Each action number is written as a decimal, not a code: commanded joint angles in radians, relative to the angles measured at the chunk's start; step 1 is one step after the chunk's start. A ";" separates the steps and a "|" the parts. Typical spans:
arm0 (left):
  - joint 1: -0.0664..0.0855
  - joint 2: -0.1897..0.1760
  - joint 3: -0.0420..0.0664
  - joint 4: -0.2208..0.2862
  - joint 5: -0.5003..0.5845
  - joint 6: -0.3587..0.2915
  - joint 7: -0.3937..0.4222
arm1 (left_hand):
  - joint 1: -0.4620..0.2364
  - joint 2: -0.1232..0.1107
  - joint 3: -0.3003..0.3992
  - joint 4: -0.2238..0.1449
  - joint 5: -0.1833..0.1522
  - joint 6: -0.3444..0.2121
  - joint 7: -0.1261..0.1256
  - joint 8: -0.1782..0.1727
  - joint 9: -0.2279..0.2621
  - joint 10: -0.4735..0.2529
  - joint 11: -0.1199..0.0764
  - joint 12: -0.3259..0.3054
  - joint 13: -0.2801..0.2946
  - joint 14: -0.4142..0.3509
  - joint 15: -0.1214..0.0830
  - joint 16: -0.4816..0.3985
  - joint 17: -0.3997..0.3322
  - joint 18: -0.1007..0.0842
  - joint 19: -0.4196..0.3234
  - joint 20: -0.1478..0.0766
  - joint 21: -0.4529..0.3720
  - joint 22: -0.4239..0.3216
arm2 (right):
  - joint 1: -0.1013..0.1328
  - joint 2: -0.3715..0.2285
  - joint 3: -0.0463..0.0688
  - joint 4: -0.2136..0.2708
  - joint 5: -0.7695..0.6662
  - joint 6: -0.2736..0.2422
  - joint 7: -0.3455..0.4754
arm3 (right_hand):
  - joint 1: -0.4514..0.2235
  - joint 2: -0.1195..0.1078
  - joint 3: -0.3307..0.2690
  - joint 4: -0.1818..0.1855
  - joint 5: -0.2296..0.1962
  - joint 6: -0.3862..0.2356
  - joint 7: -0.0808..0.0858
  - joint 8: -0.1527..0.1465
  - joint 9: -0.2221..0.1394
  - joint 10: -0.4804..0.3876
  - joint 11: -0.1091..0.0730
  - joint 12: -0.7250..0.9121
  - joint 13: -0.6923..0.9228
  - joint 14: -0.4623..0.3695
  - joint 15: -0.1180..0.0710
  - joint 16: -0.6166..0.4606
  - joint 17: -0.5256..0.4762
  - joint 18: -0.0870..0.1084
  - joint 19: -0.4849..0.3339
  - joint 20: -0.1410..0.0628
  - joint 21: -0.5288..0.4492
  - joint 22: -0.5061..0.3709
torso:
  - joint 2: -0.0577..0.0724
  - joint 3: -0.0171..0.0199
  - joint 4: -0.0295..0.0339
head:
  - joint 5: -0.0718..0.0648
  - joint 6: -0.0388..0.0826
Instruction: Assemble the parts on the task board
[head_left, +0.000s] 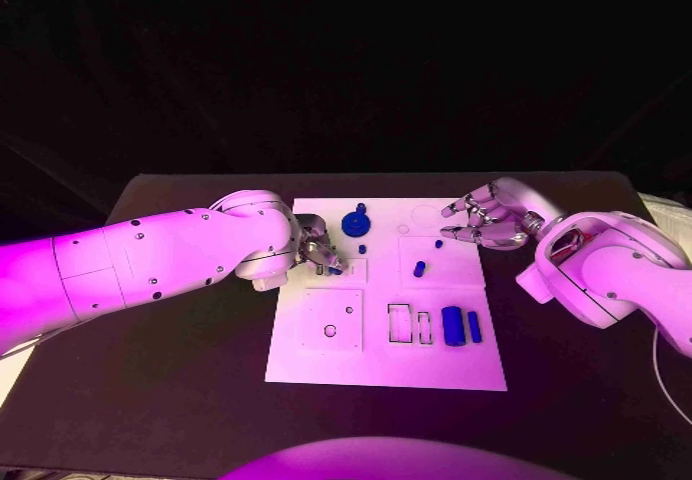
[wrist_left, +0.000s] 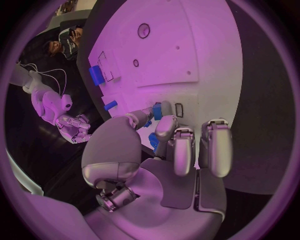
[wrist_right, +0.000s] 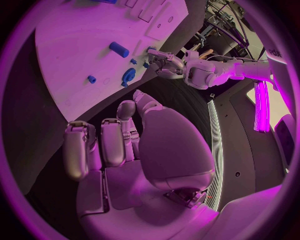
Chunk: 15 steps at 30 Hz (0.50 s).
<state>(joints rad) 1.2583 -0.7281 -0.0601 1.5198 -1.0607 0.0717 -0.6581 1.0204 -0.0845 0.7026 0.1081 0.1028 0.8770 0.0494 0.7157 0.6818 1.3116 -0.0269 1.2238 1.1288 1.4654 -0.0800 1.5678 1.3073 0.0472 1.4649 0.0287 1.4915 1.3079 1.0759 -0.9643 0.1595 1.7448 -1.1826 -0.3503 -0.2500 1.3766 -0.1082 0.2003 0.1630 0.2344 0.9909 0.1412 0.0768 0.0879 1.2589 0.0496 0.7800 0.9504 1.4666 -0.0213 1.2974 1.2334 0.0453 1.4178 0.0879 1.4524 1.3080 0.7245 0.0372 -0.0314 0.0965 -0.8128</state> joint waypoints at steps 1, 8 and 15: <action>-0.004 -0.001 -0.003 -0.002 -0.010 0.042 -0.009 | 0.007 0.005 0.164 -0.173 0.004 0.002 -0.006 0.002 0.000 0.007 -0.001 0.004 0.001 0.105 -0.003 0.003 0.263 -0.017 0.037 0.000 0.004 0.130 | -0.001 0.000 0.000 0.001 -0.002 0.013 0.008 | -0.009 -0.002 0.000 0.006 0.000 0.009 -0.001 0.000 0.001 -0.001 -0.001 0.001 0.000 0.036 -0.004 -0.007 0.001 0.012 -0.007 -0.003 -0.005 0.015 | 0.000 0.0004 -0.0006 | 0.001 0.000; -0.004 0.001 -0.003 -0.004 -0.006 0.048 -0.011 | 0.007 0.005 0.163 -0.173 0.006 0.002 -0.006 0.002 0.000 0.007 -0.001 0.004 0.000 0.105 -0.004 0.003 0.263 -0.016 0.036 0.000 0.003 0.128 | -0.001 -0.001 0.000 0.001 -0.002 0.014 0.007 | -0.009 -0.002 0.000 0.006 0.000 0.009 -0.001 0.000 0.001 -0.001 -0.001 0.001 0.000 0.036 -0.004 -0.007 0.001 0.012 -0.007 -0.003 -0.005 0.015 | 0.000 0.0007 -0.0010 | 0.002 0.000; -0.004 0.001 -0.003 -0.012 0.011 0.065 -0.018 | 0.006 0.009 0.164 -0.176 0.021 0.003 -0.006 0.000 0.000 0.005 -0.001 0.000 -0.004 0.105 -0.004 0.003 0.263 -0.016 0.036 0.000 0.004 0.129 | -0.001 -0.005 0.000 0.003 -0.002 0.015 0.005 | -0.009 -0.002 0.000 0.006 0.000 0.009 -0.001 0.000 0.001 -0.001 -0.001 0.001 0.000 0.036 -0.004 -0.007 0.001 0.012 -0.007 -0.003 -0.005 0.015 | 0.000 0.0010 -0.0002 | 0.003 -0.001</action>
<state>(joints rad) 1.2598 -0.7262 -0.0582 1.5139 -1.0597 0.0896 -0.6577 1.0209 -0.0841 0.6999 0.1052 0.1212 0.8771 0.0498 0.7156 0.6808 1.3115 -0.0269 1.2238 1.1260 1.4654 -0.0800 1.5678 1.3080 0.0473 1.4649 0.0287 1.4910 1.3078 1.0759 -0.9694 0.1594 1.7460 -1.1822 -0.3482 -0.2498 1.3766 -0.1082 0.2003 0.1629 0.2344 0.9908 0.1412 0.0768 0.0877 1.2589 0.0495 0.7800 0.9504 1.4666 -0.0213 1.2974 1.2334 0.0453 1.4178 0.0879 1.4524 1.3078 0.7244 0.0379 -0.0319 0.0990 -0.8135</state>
